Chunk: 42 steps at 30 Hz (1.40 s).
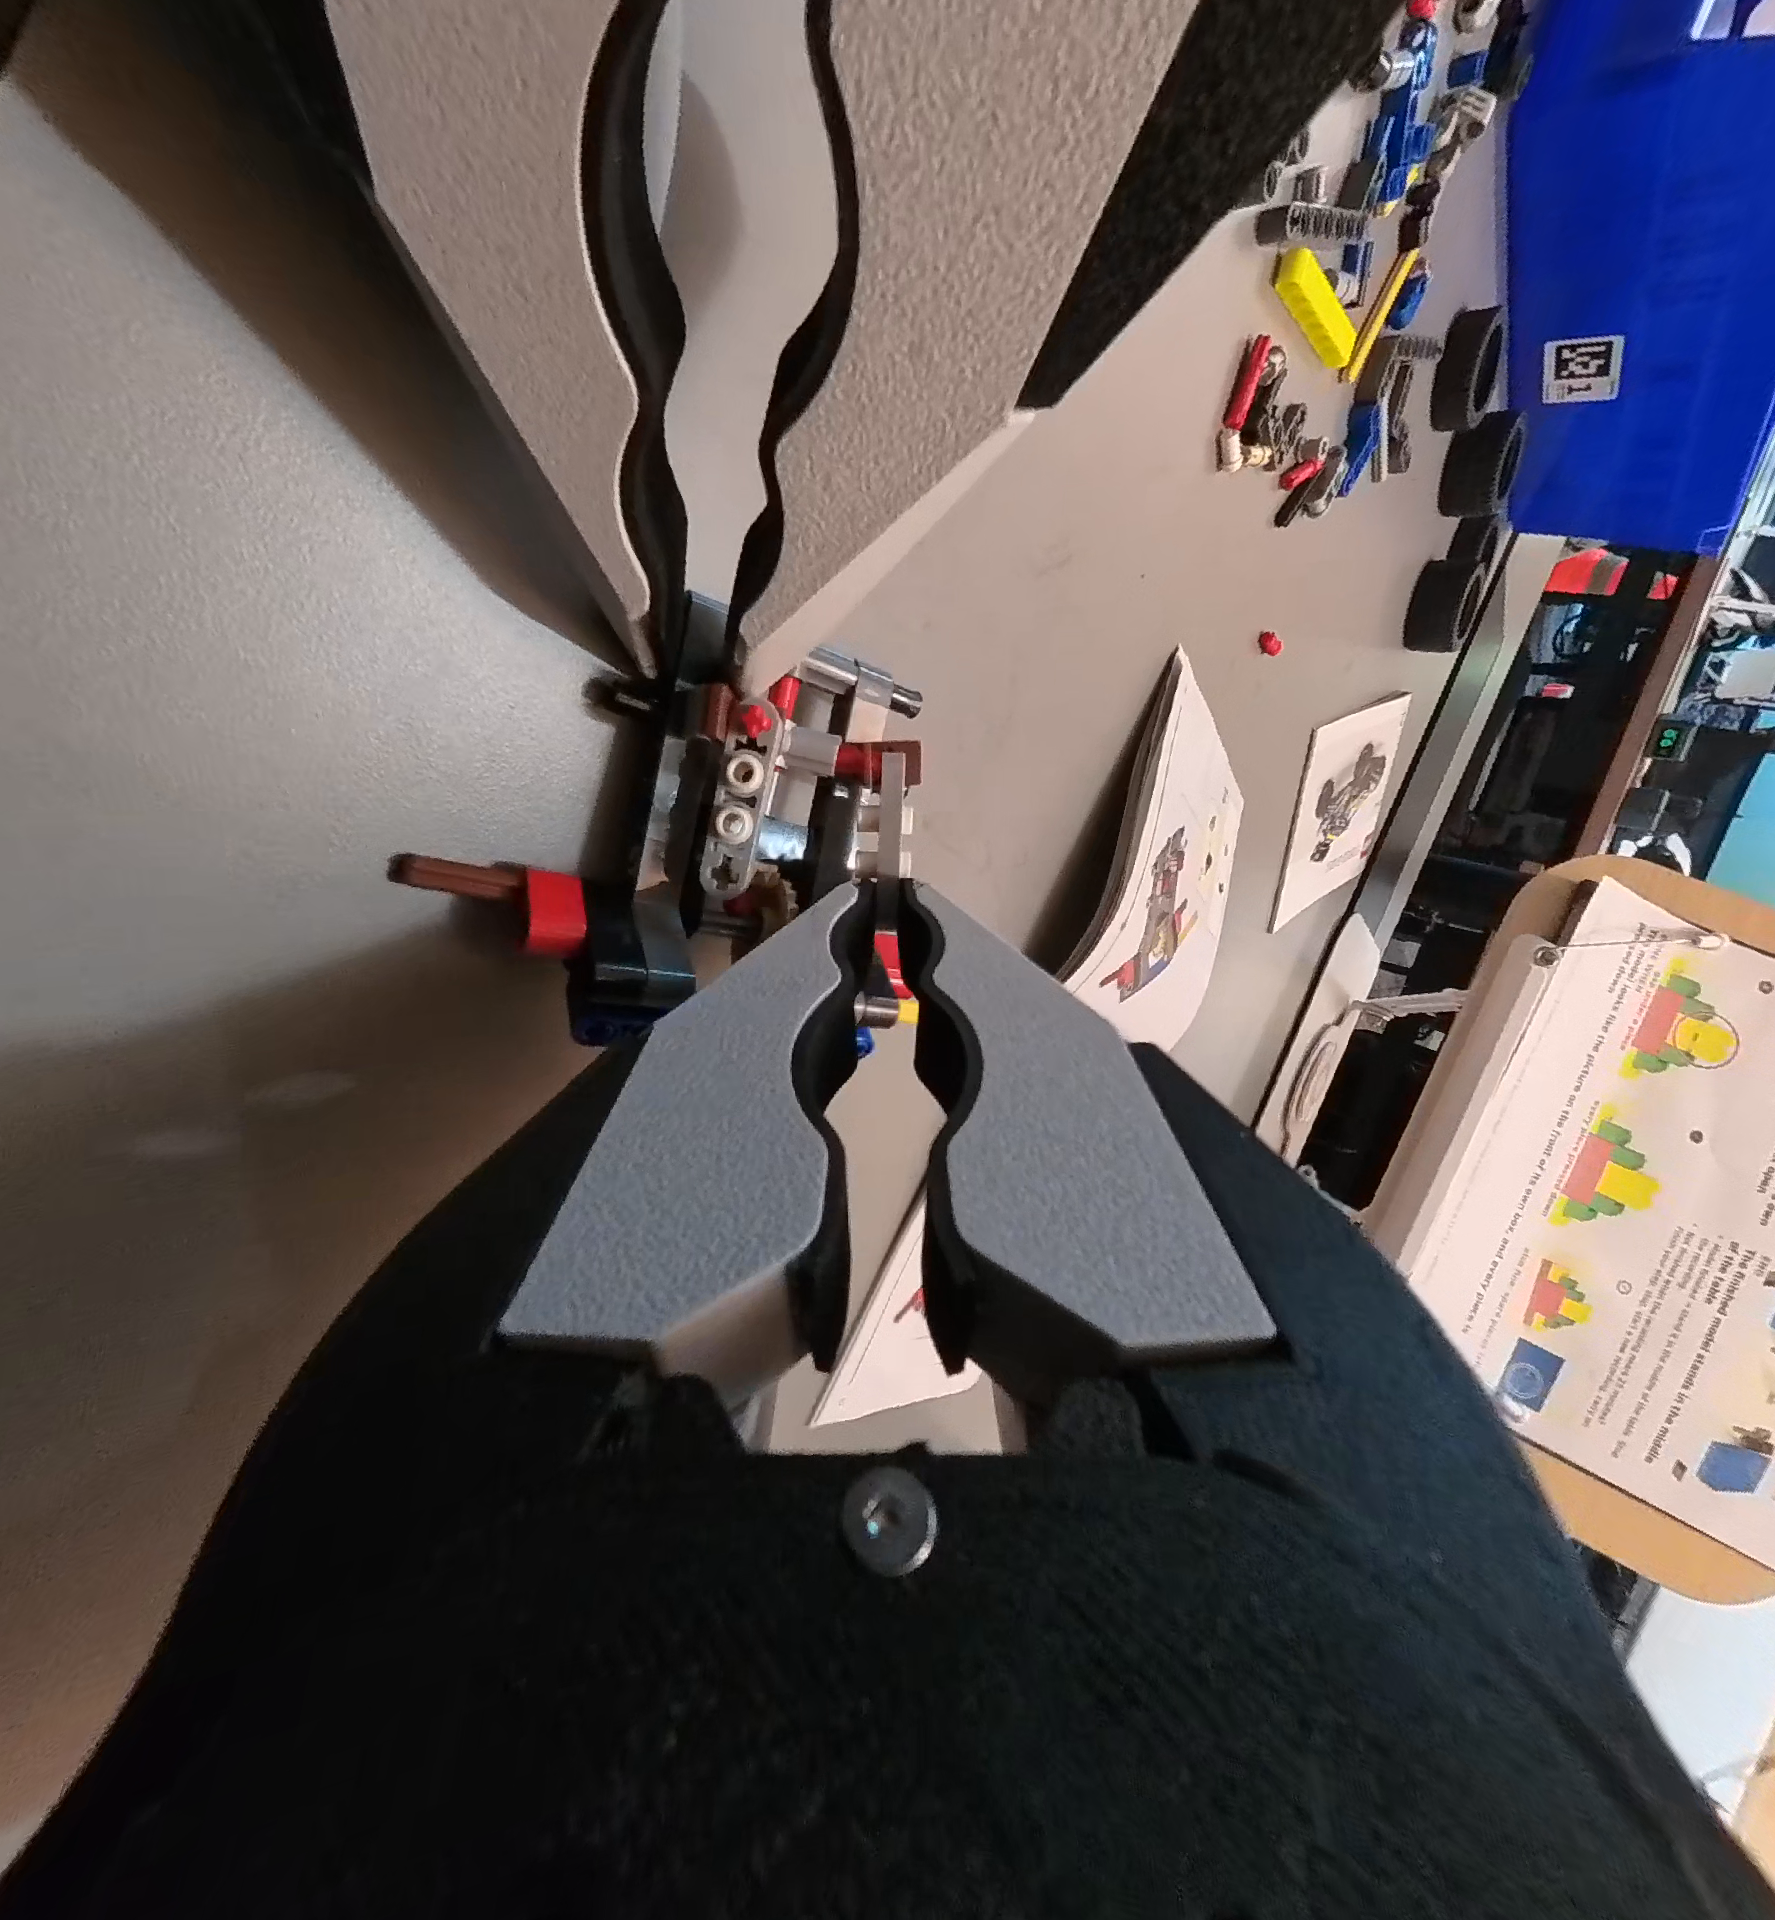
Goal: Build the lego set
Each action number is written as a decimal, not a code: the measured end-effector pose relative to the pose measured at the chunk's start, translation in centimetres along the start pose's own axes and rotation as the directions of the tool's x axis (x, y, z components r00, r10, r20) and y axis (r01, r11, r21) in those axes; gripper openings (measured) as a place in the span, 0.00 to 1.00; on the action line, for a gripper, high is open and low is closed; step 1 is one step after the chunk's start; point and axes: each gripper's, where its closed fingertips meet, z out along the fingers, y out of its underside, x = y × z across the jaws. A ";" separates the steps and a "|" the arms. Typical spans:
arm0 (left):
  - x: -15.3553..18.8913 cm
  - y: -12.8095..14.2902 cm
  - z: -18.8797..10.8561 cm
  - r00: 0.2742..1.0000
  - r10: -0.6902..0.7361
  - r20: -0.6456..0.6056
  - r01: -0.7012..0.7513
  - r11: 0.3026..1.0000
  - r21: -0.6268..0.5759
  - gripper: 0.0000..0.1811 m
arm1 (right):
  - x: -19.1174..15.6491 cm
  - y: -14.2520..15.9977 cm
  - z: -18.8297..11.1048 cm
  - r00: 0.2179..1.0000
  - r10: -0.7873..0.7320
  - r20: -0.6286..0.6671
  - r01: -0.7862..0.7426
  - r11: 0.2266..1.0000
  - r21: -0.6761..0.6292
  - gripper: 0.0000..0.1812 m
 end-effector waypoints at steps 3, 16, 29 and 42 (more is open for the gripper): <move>0.0 -0.1 0.0 1.000 0.003 -0.001 -0.003 1.000 0.003 0.03 | -0.1 0.0 -0.2 1.000 0.000 0.016 0.000 1.000 0.000 0.00; 0.0 -0.1 0.1 1.000 0.003 -0.004 -0.003 1.000 0.015 0.03 | -0.2 0.0 -0.2 0.998 0.056 0.001 -0.056 0.998 0.043 0.00; 0.1 -0.2 0.1 1.000 -0.008 0.003 0.008 0.999 0.049 0.04 | -0.6 0.3 -0.6 0.995 0.098 -0.036 -0.098 0.995 0.015 0.00; -0.1 -0.4 -0.1 0.998 -0.054 -0.014 0.056 0.993 0.106 0.07 | -0.5 1.1 -0.5 0.990 0.140 -0.030 -0.140 0.990 0.005 0.01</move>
